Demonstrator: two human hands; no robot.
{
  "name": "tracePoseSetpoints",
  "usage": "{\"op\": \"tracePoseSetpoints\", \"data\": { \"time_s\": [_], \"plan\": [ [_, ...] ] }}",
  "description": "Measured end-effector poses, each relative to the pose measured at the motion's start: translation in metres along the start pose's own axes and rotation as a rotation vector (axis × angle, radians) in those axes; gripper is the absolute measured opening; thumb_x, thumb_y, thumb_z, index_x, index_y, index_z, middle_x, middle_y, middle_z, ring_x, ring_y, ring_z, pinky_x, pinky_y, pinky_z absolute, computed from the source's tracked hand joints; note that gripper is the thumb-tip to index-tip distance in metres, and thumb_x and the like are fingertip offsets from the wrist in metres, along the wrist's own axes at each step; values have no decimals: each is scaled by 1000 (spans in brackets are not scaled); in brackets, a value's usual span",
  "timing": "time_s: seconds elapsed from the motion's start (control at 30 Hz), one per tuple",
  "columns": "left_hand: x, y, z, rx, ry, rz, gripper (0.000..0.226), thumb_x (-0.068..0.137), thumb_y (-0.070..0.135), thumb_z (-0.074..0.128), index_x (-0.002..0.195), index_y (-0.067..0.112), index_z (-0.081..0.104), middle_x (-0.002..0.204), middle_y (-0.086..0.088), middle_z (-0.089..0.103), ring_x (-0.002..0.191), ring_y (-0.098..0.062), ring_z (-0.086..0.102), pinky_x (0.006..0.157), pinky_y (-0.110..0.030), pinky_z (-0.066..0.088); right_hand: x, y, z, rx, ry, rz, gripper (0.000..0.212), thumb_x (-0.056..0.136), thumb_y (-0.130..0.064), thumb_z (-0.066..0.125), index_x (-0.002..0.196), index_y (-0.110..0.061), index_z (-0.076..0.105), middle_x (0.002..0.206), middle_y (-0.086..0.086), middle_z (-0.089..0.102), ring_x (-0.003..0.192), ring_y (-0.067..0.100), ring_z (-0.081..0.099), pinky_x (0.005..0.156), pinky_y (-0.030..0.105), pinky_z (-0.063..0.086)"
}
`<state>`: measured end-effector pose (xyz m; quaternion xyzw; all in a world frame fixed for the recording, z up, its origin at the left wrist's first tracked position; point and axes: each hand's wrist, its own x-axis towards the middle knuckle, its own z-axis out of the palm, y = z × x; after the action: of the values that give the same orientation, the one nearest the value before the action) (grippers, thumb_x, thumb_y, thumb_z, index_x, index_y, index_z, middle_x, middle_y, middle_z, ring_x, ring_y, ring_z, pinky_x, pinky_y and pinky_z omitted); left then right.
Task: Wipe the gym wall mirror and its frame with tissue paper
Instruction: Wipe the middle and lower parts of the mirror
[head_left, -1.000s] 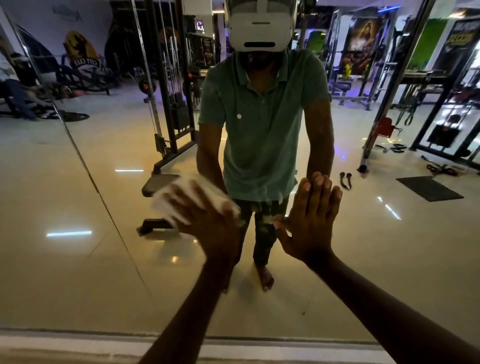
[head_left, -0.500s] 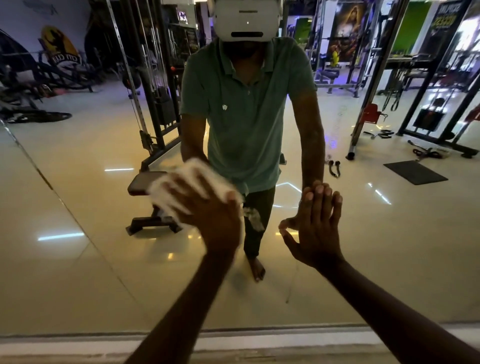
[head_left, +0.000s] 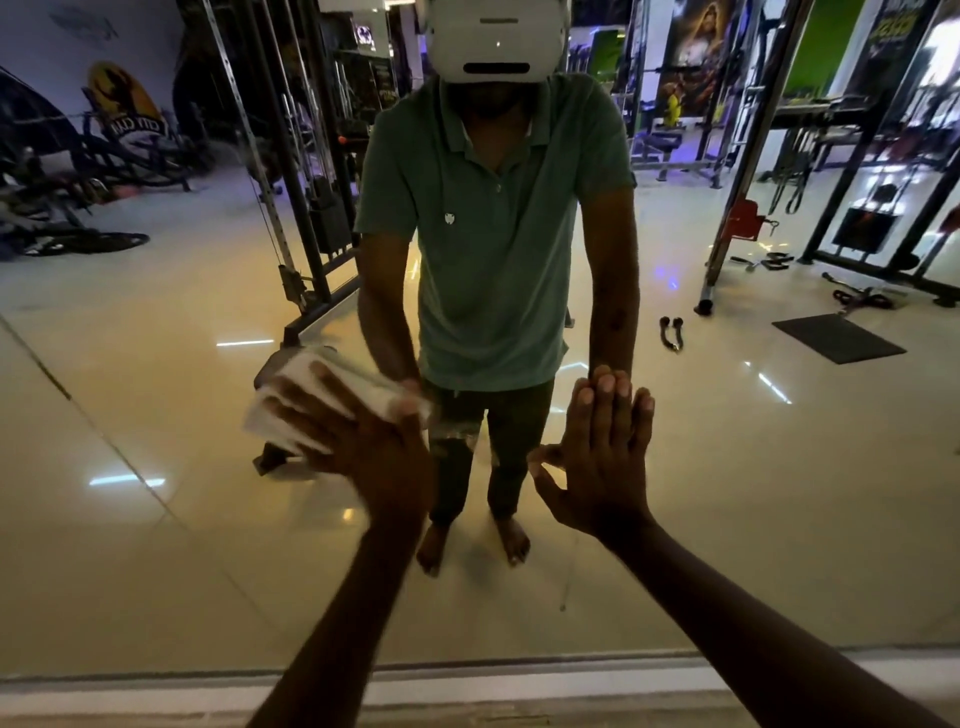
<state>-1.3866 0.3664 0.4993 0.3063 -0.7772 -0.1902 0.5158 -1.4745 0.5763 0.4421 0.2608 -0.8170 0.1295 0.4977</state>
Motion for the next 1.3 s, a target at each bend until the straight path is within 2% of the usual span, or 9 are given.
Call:
{"op": "tracePoseSetpoints", "data": {
  "time_s": [0.13,0.3,0.43,0.57,0.73,0.8,1.0,1.1,1.3],
  "plan": [
    [-52,89,22,70,-170,323,82,103,66,17,163,20,-14,167,-26,-5,151,-52,5,120,-67,-1,-1,0,-3,17,-18,-28,102,98,-66,46,165,-4,1,174,18,-6,161,40,-1,129,57,-1],
    [-5,11,4,163,-151,771,77,104,59,33,165,32,-6,172,-10,-16,158,-36,-14,125,-58,-9,0,3,-4,-9,-50,-13,114,90,-63,66,166,-7,3,174,15,-6,161,37,-2,130,54,-3],
    [15,-32,-5,101,-64,382,73,106,58,25,165,27,-4,170,-20,5,158,-40,-2,122,-68,12,2,0,-6,7,-50,19,112,88,-64,68,164,-7,10,174,14,-1,162,35,-1,130,53,-2],
    [-6,61,-7,5,-81,54,76,104,65,12,163,25,-15,168,-28,9,154,-52,9,117,-75,18,3,-8,-22,24,-105,21,102,97,-61,57,165,-7,3,175,13,-8,161,38,1,130,54,-4],
    [62,132,-33,110,-131,823,73,104,61,27,165,29,2,171,-16,-6,157,-44,1,122,-67,0,40,-23,-54,62,-91,9,90,104,-60,38,165,-2,4,172,25,8,158,47,14,128,61,0],
    [122,127,-59,138,-44,944,71,106,57,36,166,30,8,173,-14,1,158,-40,1,124,-64,1,88,-22,-70,67,-40,38,91,102,-55,50,161,6,18,170,29,10,158,47,10,129,58,-3],
    [248,1,-113,136,174,282,68,108,56,12,166,25,-4,172,-19,5,159,-39,4,124,-64,10,217,-7,-111,-40,151,-31,96,99,-52,60,160,8,17,169,31,8,159,44,0,129,56,-1],
    [245,30,-112,102,160,24,72,106,59,13,166,23,1,171,-20,8,158,-42,8,124,-64,11,239,-25,-111,-15,175,-37,99,95,-55,62,161,7,20,169,32,9,159,43,-1,129,59,1],
    [162,162,-78,178,15,750,77,102,64,19,166,26,1,171,-20,-1,157,-45,2,121,-65,-2,239,-32,-103,-40,192,11,100,94,-58,55,160,7,20,169,32,9,159,48,7,128,61,0]
  ]
}}
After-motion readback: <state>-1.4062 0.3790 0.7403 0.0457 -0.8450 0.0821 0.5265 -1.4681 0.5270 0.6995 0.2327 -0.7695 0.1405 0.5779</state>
